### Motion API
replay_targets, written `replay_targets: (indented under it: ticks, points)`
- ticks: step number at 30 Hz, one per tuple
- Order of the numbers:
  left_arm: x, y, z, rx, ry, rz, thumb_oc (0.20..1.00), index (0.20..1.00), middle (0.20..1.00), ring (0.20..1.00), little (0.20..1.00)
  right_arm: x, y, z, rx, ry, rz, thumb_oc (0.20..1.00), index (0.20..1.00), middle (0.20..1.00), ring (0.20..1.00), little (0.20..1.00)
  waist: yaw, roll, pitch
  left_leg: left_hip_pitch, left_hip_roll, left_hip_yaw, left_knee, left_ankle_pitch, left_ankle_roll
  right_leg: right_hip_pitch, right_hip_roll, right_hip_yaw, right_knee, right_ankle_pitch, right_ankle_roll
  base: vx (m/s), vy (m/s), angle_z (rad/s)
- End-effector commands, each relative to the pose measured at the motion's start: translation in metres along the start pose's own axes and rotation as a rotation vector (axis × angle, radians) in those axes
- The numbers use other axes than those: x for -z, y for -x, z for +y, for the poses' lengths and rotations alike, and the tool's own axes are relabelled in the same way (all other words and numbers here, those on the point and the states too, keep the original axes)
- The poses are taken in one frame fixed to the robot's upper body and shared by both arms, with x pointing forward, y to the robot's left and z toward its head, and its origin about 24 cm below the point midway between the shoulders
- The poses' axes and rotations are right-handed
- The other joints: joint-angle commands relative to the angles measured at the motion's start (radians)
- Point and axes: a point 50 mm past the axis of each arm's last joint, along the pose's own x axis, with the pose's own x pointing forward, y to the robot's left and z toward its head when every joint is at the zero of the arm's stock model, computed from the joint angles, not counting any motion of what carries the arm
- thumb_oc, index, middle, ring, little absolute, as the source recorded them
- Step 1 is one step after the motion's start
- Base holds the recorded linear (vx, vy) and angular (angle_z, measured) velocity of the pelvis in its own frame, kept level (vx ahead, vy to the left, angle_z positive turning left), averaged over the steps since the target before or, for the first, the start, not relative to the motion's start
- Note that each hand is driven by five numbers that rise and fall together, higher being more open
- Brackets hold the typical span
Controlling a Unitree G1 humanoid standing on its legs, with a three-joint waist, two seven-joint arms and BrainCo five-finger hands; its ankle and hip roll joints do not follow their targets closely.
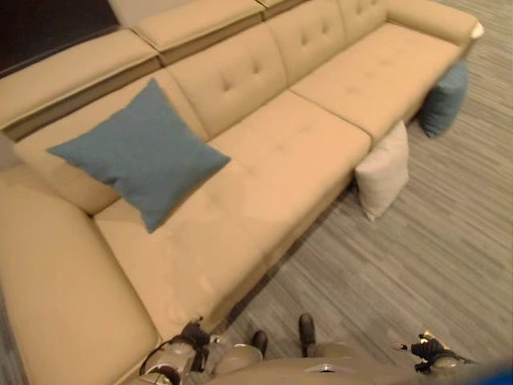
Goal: Pick up all the scattered cushions and arrange them neatly on the sofa.
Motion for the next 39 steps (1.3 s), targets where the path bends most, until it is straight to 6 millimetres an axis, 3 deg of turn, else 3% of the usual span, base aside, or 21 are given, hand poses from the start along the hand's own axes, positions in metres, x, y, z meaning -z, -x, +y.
replay_targets:
  ticks: [1,4,5,6,7,10,11,12,13,17,22,26,27,30,34,37,39]
  points:
    - [0.005,0.0,0.012,-0.033,-0.046,0.003,1.0,1.0,1.0,1.0,1.0,-0.01,-0.001,-0.002,0.013,-0.011,-0.026,1.0,1.0,1.0,1.0,1.0,0.023,-0.043,0.005,-0.041,-0.056,0.037,0.051,-0.002,0.009,-0.033,-0.029,-0.043,0.062,0.009,0.127,-0.16,0.123,-1.5]
    - [0.002,0.0,0.023,-0.067,-0.038,-0.008,1.0,1.0,1.0,1.0,1.0,-0.023,-0.001,0.006,-0.006,0.0,-0.063,1.0,1.0,1.0,1.0,1.0,0.037,-0.048,0.02,-0.053,-0.032,0.113,0.037,0.008,0.013,-0.086,-0.046,-0.118,0.079,0.018,0.136,-0.19,0.088,-1.39]
    - [0.005,0.0,0.028,-0.086,-0.031,0.003,1.0,1.0,1.0,1.0,1.0,-0.022,-0.001,0.009,-0.007,0.022,-0.065,1.0,1.0,1.0,1.0,1.0,0.071,-0.034,0.025,-0.058,-0.004,0.169,0.034,0.013,0.009,-0.059,-0.099,-0.324,0.128,-0.041,0.115,-0.19,0.076,-1.14]
    - [0.005,0.0,0.029,-0.087,-0.031,0.003,1.0,1.0,1.0,1.0,1.0,-0.022,-0.001,0.009,-0.007,0.022,-0.066,1.0,1.0,1.0,1.0,1.0,0.07,-0.035,0.024,-0.061,-0.005,0.168,0.033,0.015,0.01,-0.061,-0.101,-0.326,0.128,-0.041,0.115,-0.16,0.1,-1.3]
    - [0.009,0.001,0.029,-0.088,-0.023,0.015,1.0,1.0,1.0,1.0,1.0,-0.02,-0.001,0.009,-0.008,0.029,-0.061,1.0,1.0,1.0,1.0,1.0,0.076,-0.028,0.02,-0.055,0.004,0.19,0.02,0.023,0.011,-0.037,-0.107,-0.363,0.149,-0.065,0.103,-0.07,0.046,-1.6]
    - [0.017,0.002,0.029,-0.082,-0.007,0.043,1.0,1.0,1.0,1.0,1.0,-0.014,0.0,0.009,-0.011,0.007,-0.042,1.0,1.0,1.0,1.0,1.0,0.08,-0.024,-0.004,-0.037,0.019,0.239,-0.007,0.037,0.021,0.032,-0.083,-0.372,0.2,-0.13,0.078,-0.12,0.008,-0.91]
    - [0.02,0.003,0.028,-0.077,-0.005,0.053,1.0,1.0,1.0,1.0,1.0,-0.013,0.0,0.008,-0.009,0.01,-0.038,1.0,1.0,1.0,1.0,1.0,0.099,-0.021,-0.02,-0.037,0.029,0.278,-0.02,0.041,0.021,0.069,-0.091,-0.427,0.206,-0.157,0.073,-0.11,-0.035,-1.0]
    - [0.02,0.003,0.028,-0.077,-0.005,0.053,1.0,1.0,1.0,1.0,1.0,-0.013,0.0,0.008,-0.009,0.01,-0.037,1.0,1.0,1.0,1.0,1.0,0.101,-0.022,-0.018,-0.034,0.029,0.28,-0.021,0.041,0.021,0.07,-0.091,-0.425,0.208,-0.158,0.073,-0.13,-0.097,-1.12]
    - [0.02,0.003,0.026,-0.075,-0.004,0.055,1.0,1.0,1.0,1.0,1.0,-0.015,0.0,0.01,-0.007,0.023,-0.043,1.0,1.0,1.0,1.0,1.0,0.122,-0.022,-0.029,-0.045,0.042,0.326,-0.026,0.046,0.01,0.108,-0.109,-0.5,0.168,-0.164,0.082,-0.07,-0.066,-0.92]
    - [0.015,0.002,0.026,-0.079,0.005,0.038,1.0,1.0,1.0,1.0,1.0,-0.016,0.0,0.012,-0.01,0.025,-0.046,1.0,1.0,1.0,1.0,1.0,0.117,-0.029,-0.035,-0.03,0.046,0.349,-0.062,0.066,0.0,0.098,-0.091,-0.476,0.117,-0.146,0.087,0.0,-0.132,-0.69]
    - [0.003,0.0,0.023,-0.076,0.008,0.008,1.0,1.0,1.0,1.0,1.0,-0.015,-0.001,0.007,0.008,-0.015,-0.043,1.0,1.0,1.0,1.0,1.0,0.074,-0.021,-0.026,-0.028,0.057,0.347,-0.06,0.075,-0.018,0.1,-0.063,-0.433,0.062,-0.135,0.075,0.0,-0.16,-0.06]
    - [-0.014,-0.002,0.015,-0.045,-0.03,-0.051,1.0,1.0,1.0,1.0,1.0,-0.005,0.0,-0.001,0.033,-0.041,-0.016,1.0,1.0,1.0,1.0,1.0,0.038,-0.028,0.007,-0.081,0.08,0.366,0.107,0.027,-0.04,0.109,-0.067,-0.425,0.061,-0.139,0.056,-0.02,-0.188,0.06]
    - [-0.017,-0.002,0.013,-0.042,-0.016,-0.062,1.0,1.0,1.0,1.0,1.0,0.001,0.0,-0.004,0.043,-0.063,0.004,1.0,1.0,1.0,1.0,1.0,0.041,-0.03,0.026,-0.11,0.064,0.335,0.156,0.028,-0.044,0.127,-0.068,-0.421,0.066,-0.149,0.044,0.05,-0.165,0.12]
    - [-0.016,-0.002,0.012,-0.039,-0.017,-0.055,1.0,1.0,1.0,1.0,1.0,0.002,0.0,-0.006,0.046,-0.066,0.009,1.0,1.0,1.0,1.0,1.0,0.049,-0.029,0.023,-0.152,0.023,0.281,0.137,0.04,-0.039,0.136,-0.066,-0.41,0.058,-0.15,0.043,0.09,-0.075,-0.02]
    - [-0.005,-0.001,0.01,-0.034,-0.015,-0.015,1.0,1.0,1.0,1.0,1.0,0.0,0.0,-0.008,0.055,-0.036,0.006,1.0,1.0,1.0,1.0,1.0,0.085,-0.019,0.011,-0.259,-0.017,0.229,0.057,0.133,-0.039,0.192,-0.026,-0.361,0.024,-0.165,0.043,0.23,-0.061,-0.13]
    - [-0.001,-0.001,0.009,-0.034,-0.013,-0.003,1.0,1.0,1.0,1.0,1.0,-0.003,-0.001,-0.007,0.051,-0.033,-0.005,1.0,1.0,1.0,1.0,1.0,0.104,-0.018,0.011,-0.272,-0.02,0.22,0.044,0.158,-0.043,0.214,-0.014,-0.33,0.022,-0.181,0.045,0.23,-0.003,-0.39]
    - [0.008,0.001,0.011,-0.041,-0.006,0.024,1.0,1.0,1.0,1.0,1.0,-0.006,-0.001,0.0,0.029,-0.019,-0.016,1.0,1.0,1.0,1.0,1.0,0.112,-0.024,-0.016,-0.233,-0.018,0.206,0.037,0.142,-0.015,0.236,-0.023,-0.312,0.059,-0.219,0.053,0.4,0.096,-0.69]
